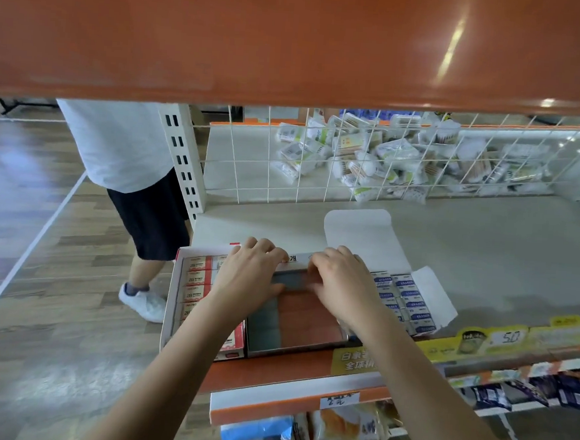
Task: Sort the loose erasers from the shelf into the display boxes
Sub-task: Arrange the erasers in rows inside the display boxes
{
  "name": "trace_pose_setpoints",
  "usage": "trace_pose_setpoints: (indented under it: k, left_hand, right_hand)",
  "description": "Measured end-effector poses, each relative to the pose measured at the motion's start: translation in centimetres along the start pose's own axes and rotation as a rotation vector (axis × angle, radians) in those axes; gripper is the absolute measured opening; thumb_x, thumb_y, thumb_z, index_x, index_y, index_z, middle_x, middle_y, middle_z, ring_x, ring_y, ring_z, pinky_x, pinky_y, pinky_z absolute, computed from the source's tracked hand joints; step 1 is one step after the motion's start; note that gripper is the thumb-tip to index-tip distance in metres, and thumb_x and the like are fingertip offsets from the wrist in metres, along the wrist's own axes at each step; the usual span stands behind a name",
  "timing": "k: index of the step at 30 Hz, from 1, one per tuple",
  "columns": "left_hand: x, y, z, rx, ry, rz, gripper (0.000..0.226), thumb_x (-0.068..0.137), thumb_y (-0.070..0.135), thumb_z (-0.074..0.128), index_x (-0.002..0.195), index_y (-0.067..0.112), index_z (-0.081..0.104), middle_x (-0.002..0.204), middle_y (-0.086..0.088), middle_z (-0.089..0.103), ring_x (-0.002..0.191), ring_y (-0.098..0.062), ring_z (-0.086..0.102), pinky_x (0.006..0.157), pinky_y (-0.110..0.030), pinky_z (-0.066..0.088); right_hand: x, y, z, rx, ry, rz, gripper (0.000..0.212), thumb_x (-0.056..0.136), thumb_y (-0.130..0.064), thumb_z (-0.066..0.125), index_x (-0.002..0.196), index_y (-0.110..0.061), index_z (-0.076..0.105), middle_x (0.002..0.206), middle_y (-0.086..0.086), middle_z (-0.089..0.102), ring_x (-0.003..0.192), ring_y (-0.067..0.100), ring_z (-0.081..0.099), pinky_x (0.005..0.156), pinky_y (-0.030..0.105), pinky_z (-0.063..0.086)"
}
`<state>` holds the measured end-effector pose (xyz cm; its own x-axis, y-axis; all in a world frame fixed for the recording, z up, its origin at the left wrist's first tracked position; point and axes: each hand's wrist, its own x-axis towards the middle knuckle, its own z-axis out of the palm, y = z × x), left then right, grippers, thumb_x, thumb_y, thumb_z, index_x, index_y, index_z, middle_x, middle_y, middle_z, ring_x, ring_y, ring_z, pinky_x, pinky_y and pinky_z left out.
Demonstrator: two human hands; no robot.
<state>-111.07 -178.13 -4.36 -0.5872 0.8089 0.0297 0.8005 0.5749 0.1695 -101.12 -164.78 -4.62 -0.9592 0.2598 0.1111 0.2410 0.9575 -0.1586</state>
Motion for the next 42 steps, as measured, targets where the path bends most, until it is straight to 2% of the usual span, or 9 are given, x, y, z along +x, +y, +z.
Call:
trace_pose_setpoints:
  k: [4,10,17,20,24,28,33,39,42]
  left_hand:
    - [1.4,0.3,-1.0,-0.014,-0.027,0.086,0.045,0.087,0.044,0.057,0.129,0.031,0.047,0.129,0.006,0.049,0.121,-0.017,0.039,0.096,-0.029,0.034]
    - [6.0,4.2,-3.2,0.0,-0.013,0.239,0.045,0.089,0.042,0.055,0.131,0.027,0.047,0.132,0.001,0.049,0.124,-0.022,0.038,0.102,-0.033,0.034]
    - [9.6,18.5,-2.4,0.081,-0.064,0.443,0.047,0.091,0.045,0.05,0.133,0.025,0.043,0.134,-0.003,0.046,0.125,-0.025,0.039,0.098,-0.038,0.037]
    - [10.5,26.0,-0.7,0.084,-0.092,0.507,0.048,0.089,0.047,0.052,0.131,0.026,0.045,0.131,-0.003,0.047,0.123,-0.025,0.04,0.096,-0.038,0.037]
    - [12.0,36.2,2.4,0.081,-0.105,0.542,0.048,0.086,0.049,0.055,0.128,0.027,0.048,0.129,-0.005,0.049,0.122,-0.026,0.042,0.097,-0.037,0.035]
    - [13.8,44.9,5.1,0.053,-0.114,0.561,0.047,0.087,0.049,0.054,0.127,0.025,0.049,0.128,-0.007,0.05,0.121,-0.028,0.043,0.096,-0.038,0.037]
    - [17.4,51.7,7.9,0.008,-0.089,0.553,0.042,0.087,0.041,0.055,0.125,0.022,0.052,0.123,-0.008,0.052,0.117,-0.029,0.045,0.095,-0.038,0.039]
    - [24.7,57.7,10.4,0.017,-0.109,0.56,0.045,0.089,0.04,0.054,0.129,0.024,0.048,0.129,-0.005,0.048,0.122,-0.026,0.042,0.098,-0.038,0.039]
    - [29.3,60.1,11.3,0.025,-0.08,0.579,0.042,0.09,0.039,0.051,0.129,0.023,0.048,0.127,-0.005,0.05,0.12,-0.025,0.044,0.094,-0.037,0.04]
  right_hand:
    - [0.1,1.1,-1.9,0.127,0.043,0.043,0.02,0.09,-0.027,0.057,0.106,-0.016,0.061,0.105,-0.001,0.06,0.104,0.018,0.048,0.086,0.029,0.04]
    - [-0.6,5.8,-4.7,0.089,-0.009,0.222,0.034,0.092,-0.03,0.054,0.123,-0.016,0.052,0.125,0.003,0.051,0.119,0.021,0.043,0.097,0.035,0.04]
    - [-8.7,16.4,-6.4,0.009,-0.153,0.492,0.043,0.091,-0.027,0.055,0.132,-0.019,0.045,0.136,0.008,0.041,0.127,0.027,0.038,0.103,0.035,0.035]
    - [-13.4,21.8,-7.2,0.004,-0.126,0.548,0.042,0.09,-0.028,0.055,0.13,-0.019,0.048,0.132,0.009,0.046,0.125,0.029,0.04,0.104,0.039,0.035]
    - [-19.5,29.5,-9.2,-0.048,-0.119,0.59,0.045,0.092,-0.029,0.052,0.134,-0.014,0.045,0.132,0.012,0.046,0.123,0.029,0.042,0.102,0.034,0.033]
    - [-24.2,37.2,-10.7,-0.026,-0.109,0.651,0.044,0.092,-0.026,0.052,0.133,-0.011,0.045,0.133,0.013,0.045,0.122,0.032,0.043,0.096,0.041,0.041]
    - [-26.6,44.9,-12.5,0.057,-0.098,0.718,0.05,0.094,-0.026,0.051,0.139,-0.011,0.037,0.14,0.012,0.038,0.127,0.03,0.038,0.102,0.04,0.034]
    - [-25.8,53.7,-12.5,0.109,-0.038,0.786,0.049,0.094,-0.025,0.051,0.14,-0.013,0.037,0.142,0.01,0.037,0.127,0.029,0.039,0.101,0.042,0.038]
    - [-24.4,58.5,-12.6,0.082,-0.023,0.824,0.049,0.093,-0.019,0.051,0.139,-0.015,0.036,0.143,0.009,0.037,0.129,0.029,0.038,0.102,0.042,0.037]
